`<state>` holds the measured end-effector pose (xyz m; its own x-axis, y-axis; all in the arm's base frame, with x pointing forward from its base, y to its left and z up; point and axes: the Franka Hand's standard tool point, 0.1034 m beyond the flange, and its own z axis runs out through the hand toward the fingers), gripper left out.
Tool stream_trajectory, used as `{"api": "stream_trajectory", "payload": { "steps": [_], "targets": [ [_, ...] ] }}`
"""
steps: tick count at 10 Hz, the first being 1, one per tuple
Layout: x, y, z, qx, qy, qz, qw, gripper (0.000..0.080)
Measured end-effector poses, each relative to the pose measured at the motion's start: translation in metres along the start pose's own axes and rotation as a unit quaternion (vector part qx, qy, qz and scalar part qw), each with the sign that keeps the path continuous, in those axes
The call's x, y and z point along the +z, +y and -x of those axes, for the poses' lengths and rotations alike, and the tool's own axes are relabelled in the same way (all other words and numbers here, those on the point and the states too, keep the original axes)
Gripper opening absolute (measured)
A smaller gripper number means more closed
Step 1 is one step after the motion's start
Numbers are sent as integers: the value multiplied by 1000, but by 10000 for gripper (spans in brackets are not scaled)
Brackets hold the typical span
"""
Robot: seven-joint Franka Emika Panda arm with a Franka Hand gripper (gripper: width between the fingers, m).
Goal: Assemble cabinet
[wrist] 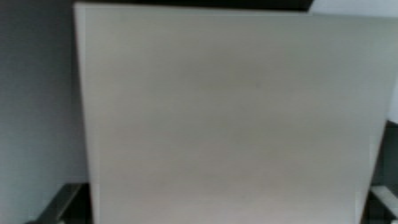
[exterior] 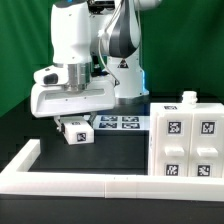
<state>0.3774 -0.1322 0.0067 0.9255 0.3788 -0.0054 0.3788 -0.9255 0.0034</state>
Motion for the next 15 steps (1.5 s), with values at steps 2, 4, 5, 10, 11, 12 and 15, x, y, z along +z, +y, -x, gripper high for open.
{"api": "stream_trajectory", "payload": {
  "steps": [2,4,5,10,11,12,15],
  "targets": [
    [-2,-3,-4,3,0,-1,1000,557],
    [-24,-25,-29,-2,10,2,1000,557],
    [-38,-38,-41,0,12,0,1000,557],
    [-117,-86,-108,34,28,-3,999,560],
    [-126,-92,-123,43,30,-3,999,560],
    [-136,-99,-138,68,29,-7,997,560],
    [-139,-101,-147,66,33,-9,997,560]
  ]
}}
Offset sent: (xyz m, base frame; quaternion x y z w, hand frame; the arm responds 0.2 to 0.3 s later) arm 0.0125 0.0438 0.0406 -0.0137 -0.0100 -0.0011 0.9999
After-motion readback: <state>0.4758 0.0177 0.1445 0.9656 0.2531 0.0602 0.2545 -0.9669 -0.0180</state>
